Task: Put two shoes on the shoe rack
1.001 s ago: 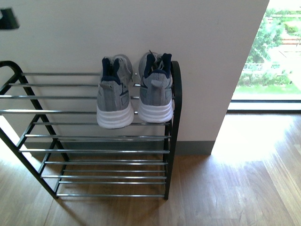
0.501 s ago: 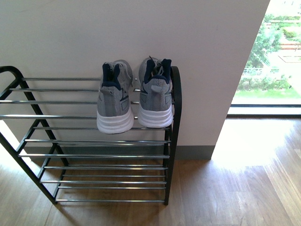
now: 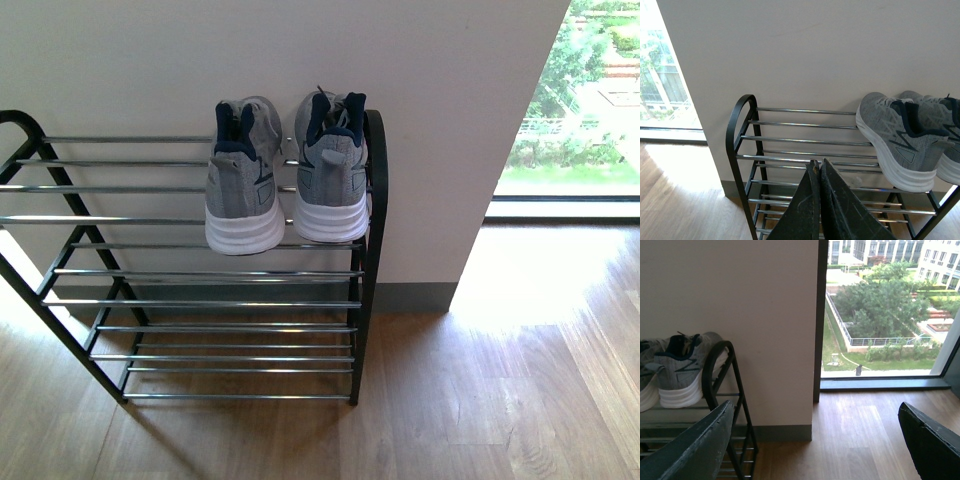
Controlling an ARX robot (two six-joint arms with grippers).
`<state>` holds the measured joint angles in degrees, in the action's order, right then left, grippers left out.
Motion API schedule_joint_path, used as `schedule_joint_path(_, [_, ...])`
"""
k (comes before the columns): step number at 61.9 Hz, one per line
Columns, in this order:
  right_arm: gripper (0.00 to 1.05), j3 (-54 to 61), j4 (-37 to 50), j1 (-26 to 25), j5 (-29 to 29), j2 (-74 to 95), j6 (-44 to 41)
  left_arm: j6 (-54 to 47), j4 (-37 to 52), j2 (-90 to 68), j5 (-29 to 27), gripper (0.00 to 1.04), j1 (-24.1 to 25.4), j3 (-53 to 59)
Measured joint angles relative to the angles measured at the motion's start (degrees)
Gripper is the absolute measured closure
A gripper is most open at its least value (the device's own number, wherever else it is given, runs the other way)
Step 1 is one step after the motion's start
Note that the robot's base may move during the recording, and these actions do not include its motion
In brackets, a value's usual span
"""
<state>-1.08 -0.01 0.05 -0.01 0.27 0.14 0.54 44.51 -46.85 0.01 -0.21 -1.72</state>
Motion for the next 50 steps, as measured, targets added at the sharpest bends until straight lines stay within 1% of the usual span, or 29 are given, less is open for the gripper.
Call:
schedule_joint_path(26, [0.09, 0.0, 0.0, 0.0, 0.0, 0.0, 0.0, 0.0, -15.6, 17.5, 0.0, 1.04, 0.0, 0.9])
schedule_joint_path(50, [0.09, 0.0, 0.0, 0.0, 0.0, 0.0, 0.0, 0.0, -25.4, 27.8, 0.0, 1.04, 0.0, 0.9])
